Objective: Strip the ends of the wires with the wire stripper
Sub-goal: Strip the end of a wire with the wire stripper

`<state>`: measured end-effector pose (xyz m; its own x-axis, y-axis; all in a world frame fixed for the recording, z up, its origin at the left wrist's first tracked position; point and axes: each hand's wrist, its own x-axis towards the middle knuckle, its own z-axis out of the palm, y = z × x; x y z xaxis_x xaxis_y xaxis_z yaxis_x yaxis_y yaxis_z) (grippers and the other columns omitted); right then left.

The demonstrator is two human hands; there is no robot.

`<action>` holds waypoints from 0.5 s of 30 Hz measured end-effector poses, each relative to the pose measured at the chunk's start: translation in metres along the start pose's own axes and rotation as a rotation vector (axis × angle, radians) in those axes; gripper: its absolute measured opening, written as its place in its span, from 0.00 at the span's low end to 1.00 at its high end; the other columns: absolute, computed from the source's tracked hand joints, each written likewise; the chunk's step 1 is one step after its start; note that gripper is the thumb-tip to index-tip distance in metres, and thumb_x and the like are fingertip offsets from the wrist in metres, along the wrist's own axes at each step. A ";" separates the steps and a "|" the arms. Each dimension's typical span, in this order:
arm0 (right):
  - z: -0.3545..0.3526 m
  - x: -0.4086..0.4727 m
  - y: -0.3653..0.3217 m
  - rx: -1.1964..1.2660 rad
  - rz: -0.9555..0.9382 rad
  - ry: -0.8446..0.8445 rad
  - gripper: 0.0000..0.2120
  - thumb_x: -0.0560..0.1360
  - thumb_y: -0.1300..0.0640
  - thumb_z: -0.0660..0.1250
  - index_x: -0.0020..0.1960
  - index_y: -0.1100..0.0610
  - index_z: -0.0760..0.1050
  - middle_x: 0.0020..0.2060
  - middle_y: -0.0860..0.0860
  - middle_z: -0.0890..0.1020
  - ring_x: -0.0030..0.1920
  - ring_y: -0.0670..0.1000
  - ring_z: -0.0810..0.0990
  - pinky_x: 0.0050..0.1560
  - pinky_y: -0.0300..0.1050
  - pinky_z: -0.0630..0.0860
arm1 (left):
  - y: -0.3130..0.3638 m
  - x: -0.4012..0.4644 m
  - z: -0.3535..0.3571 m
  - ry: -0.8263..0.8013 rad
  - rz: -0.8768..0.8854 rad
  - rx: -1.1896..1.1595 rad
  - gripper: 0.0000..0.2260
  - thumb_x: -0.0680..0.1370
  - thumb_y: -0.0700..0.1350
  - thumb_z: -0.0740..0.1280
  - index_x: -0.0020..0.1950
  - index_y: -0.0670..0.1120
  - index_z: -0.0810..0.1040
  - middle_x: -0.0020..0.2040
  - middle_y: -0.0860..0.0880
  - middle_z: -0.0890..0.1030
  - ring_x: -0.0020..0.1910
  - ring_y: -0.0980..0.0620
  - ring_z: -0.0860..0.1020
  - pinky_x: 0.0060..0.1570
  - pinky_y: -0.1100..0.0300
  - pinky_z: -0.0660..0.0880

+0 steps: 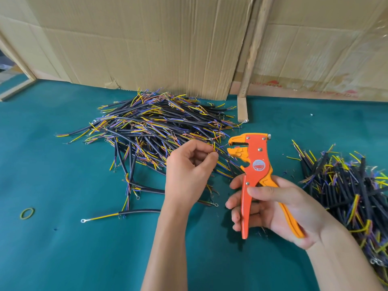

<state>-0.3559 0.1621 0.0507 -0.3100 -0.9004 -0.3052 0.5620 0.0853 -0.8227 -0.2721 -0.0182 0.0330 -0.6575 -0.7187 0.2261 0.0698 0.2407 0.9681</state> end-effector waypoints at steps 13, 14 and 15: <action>0.006 0.002 0.001 -0.011 0.017 0.004 0.19 0.69 0.59 0.77 0.57 0.64 0.79 0.47 0.71 0.80 0.41 0.66 0.81 0.45 0.63 0.80 | 0.002 -0.001 0.000 -0.048 0.009 0.013 0.05 0.75 0.39 0.73 0.40 0.48 0.83 0.30 0.55 0.80 0.30 0.57 0.74 0.33 0.64 0.71; 0.005 0.001 0.000 -0.013 0.017 -0.006 0.19 0.69 0.59 0.77 0.58 0.64 0.79 0.47 0.71 0.80 0.41 0.66 0.81 0.45 0.63 0.80 | 0.003 -0.001 0.000 -0.051 0.013 0.013 0.04 0.74 0.40 0.73 0.40 0.48 0.83 0.30 0.55 0.79 0.29 0.57 0.73 0.33 0.64 0.71; 0.004 0.001 0.000 -0.016 0.018 -0.023 0.20 0.69 0.59 0.78 0.58 0.65 0.79 0.47 0.71 0.80 0.41 0.66 0.81 0.46 0.63 0.80 | 0.003 -0.001 -0.001 -0.055 0.017 0.014 0.04 0.74 0.40 0.73 0.40 0.48 0.83 0.30 0.55 0.79 0.29 0.58 0.73 0.32 0.65 0.71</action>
<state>-0.3529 0.1593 0.0527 -0.2821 -0.9083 -0.3089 0.5546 0.1083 -0.8250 -0.2704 -0.0168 0.0359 -0.6967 -0.6775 0.2358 0.0707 0.2622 0.9624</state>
